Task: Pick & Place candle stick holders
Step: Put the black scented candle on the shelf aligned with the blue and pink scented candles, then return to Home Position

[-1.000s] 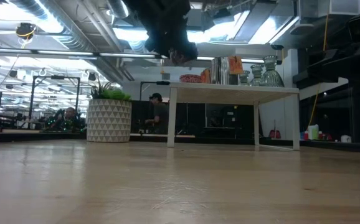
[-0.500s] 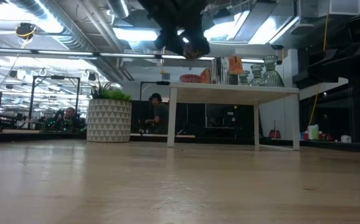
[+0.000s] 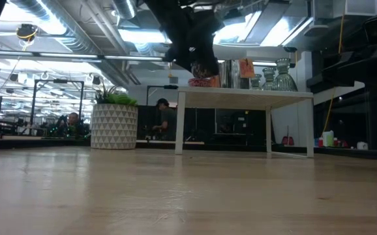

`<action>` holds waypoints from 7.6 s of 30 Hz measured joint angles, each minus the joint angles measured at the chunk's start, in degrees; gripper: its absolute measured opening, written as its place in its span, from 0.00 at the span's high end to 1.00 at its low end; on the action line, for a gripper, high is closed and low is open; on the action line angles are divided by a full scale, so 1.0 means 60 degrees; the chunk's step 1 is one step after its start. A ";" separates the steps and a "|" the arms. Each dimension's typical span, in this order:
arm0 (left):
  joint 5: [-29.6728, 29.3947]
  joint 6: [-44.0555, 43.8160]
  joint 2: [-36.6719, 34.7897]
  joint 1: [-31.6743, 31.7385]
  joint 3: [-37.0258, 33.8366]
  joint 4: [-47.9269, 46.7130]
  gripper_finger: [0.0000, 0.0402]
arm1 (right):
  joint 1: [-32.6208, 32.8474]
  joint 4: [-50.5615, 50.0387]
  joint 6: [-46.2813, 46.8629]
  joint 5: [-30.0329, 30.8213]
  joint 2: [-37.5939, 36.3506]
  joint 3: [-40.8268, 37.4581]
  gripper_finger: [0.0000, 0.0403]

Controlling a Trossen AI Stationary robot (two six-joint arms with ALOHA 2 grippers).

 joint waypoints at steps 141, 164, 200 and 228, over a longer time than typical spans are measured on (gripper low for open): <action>0.1559 0.1099 -0.5317 -0.1610 -0.7775 0.6489 0.10 | -0.0002 0.0000 0.0001 0.0000 0.0049 0.0000 0.66; 0.1637 0.0495 -0.8378 -0.1619 -1.3007 1.2348 0.10 | 0.0000 0.0002 0.0000 0.0000 0.0053 0.0000 0.66; 0.3171 0.0325 -1.3402 0.0153 -1.4265 0.8601 0.10 | -0.0004 0.0002 0.0003 0.0000 0.0053 0.0000 0.66; 0.2840 0.1372 -1.5934 0.0384 -1.4047 0.4597 0.10 | 0.0000 0.0002 0.0000 0.0000 0.0053 0.0000 0.66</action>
